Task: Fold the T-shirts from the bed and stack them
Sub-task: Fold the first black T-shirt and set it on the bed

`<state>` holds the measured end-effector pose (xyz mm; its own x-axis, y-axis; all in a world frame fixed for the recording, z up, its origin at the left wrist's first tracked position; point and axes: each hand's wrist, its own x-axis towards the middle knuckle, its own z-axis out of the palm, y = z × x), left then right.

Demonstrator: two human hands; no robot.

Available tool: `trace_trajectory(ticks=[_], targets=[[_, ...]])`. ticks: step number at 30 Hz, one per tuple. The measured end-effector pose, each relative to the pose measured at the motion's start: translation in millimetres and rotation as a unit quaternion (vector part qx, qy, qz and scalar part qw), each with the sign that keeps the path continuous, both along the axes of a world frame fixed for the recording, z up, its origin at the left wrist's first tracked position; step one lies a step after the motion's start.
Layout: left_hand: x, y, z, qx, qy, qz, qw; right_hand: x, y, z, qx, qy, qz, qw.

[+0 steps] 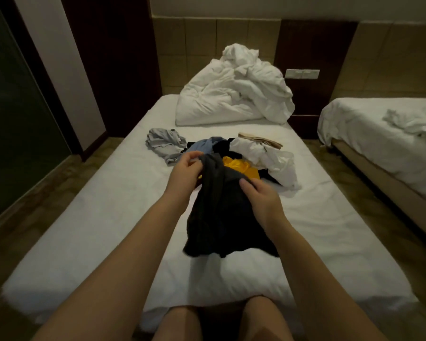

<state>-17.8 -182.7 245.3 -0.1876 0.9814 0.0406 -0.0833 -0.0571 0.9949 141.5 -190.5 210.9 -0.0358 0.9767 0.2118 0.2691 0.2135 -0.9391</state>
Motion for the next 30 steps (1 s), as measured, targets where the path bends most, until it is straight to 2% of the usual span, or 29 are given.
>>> trace_trajectory(ticks=[4, 7, 11, 12, 13, 15, 17, 19, 21, 25, 28, 30], targets=[[14.4, -25.7, -21.4, -0.074, 0.097, -0.074, 0.99, -2.8, -2.8, 27.7, -0.075, 0.156, 0.004, 0.985], [23.7, -44.3, -48.6, -0.082, 0.087, -0.116, 0.986, -1.8, -6.9, 29.8, -0.087, 0.179, 0.018, 0.98], [21.8, -51.5, -61.4, -0.109, 0.2, -0.051, 0.972, 7.9, -9.8, 26.7, -0.107, 0.262, -0.006, 0.959], [20.8, -53.3, -59.8, -0.115, 0.191, -0.033, 0.974, 13.2, -8.8, 25.8, -0.098, 0.276, -0.014, 0.956], [19.3, -54.4, -56.4, -0.12, 0.158, -0.018, 0.98, 18.2, -9.1, 25.2, -0.081, 0.27, -0.029, 0.959], [17.9, -54.1, -46.8, -0.132, 0.028, 0.006, 0.991, 24.9, -15.7, 21.2, -0.031, 0.186, -0.073, 0.979], [19.3, -51.7, -34.4, -0.14, -0.134, -0.003, 0.981, 19.2, -31.8, 11.2, 0.021, 0.08, -0.07, 0.994], [21.1, -48.7, -24.2, -0.139, -0.228, -0.018, 0.963, 3.4, -54.2, -2.0, 0.067, -0.013, -0.024, 0.997], [22.9, -46.5, -16.2, -0.132, -0.247, -0.026, 0.96, -10.6, -68.0, -14.3, 0.08, -0.049, 0.012, 0.996], [21.8, -46.2, -9.5, -0.097, -0.24, -0.045, 0.965, -13.9, -55.1, -13.3, 0.102, -0.066, -0.045, 0.992], [8.8, -46.7, -10.0, -0.076, -0.185, -0.076, 0.977, -15.4, -40.4, 3.8, 0.094, -0.045, -0.022, 0.994], [-1.2, -45.0, -8.9, -0.082, -0.074, -0.085, 0.99, -17.8, -32.2, 23.8, 0.079, -0.001, -0.013, 0.997]])
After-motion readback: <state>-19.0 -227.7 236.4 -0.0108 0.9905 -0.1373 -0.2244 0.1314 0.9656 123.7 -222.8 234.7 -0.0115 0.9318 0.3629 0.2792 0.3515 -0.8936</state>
